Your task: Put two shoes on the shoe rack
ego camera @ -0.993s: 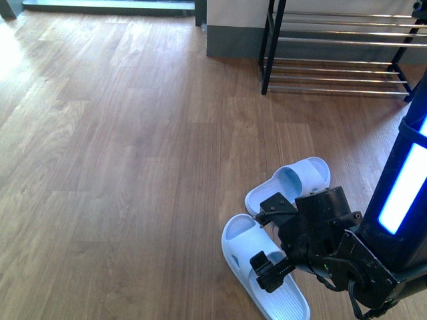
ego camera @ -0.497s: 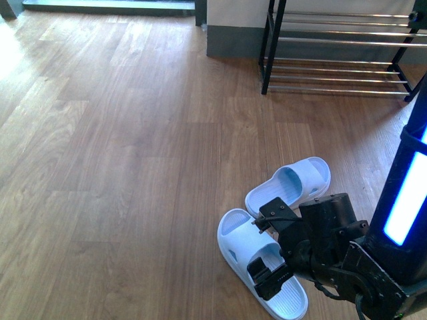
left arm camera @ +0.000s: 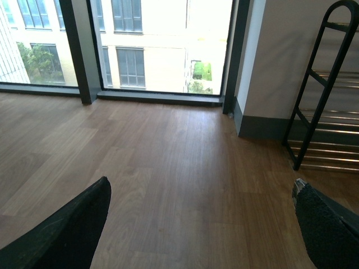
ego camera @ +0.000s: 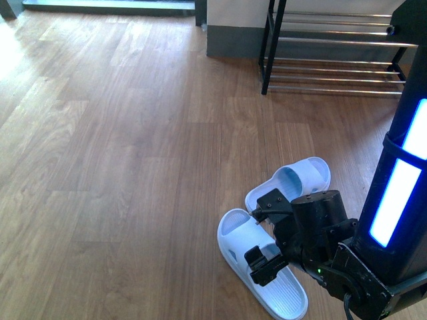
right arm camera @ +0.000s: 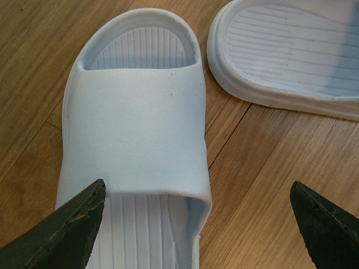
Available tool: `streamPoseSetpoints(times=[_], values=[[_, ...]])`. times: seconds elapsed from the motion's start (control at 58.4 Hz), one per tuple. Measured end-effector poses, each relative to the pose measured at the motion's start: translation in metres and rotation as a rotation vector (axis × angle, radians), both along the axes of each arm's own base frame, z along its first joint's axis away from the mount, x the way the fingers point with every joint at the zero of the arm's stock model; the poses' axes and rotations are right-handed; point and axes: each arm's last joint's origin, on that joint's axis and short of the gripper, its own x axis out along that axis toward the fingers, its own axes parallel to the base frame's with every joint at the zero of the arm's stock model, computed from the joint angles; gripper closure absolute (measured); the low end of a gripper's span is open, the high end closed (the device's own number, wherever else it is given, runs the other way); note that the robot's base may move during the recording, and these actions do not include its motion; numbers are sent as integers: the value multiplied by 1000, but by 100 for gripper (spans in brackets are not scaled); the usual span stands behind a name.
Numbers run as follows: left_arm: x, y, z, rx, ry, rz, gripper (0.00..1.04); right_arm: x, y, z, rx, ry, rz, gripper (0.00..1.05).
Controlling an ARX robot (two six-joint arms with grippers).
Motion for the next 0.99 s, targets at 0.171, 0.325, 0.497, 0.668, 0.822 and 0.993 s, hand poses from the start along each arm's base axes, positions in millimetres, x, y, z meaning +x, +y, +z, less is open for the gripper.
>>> streamPoseSetpoints(times=[0.171,0.325,0.497,0.668,0.822,0.993], values=[[0,0,0,0,0,0,9,-4,-3,0,39,2,17,9],[0,0,0,0,0,0,9,-6,-5,0,65,21,52,9],[0,0,0,0,0,0,9,-5,-5,0,46,12,63,9],[0,0,0,0,0,0,9,-5,-7,0,2,1,36,9],[0,0,0,0,0,0,9,-3,-6,1,-41,-27,29,9],[0,0,0,0,0,0,9,-4,-6,1,-42,-27,40,9]])
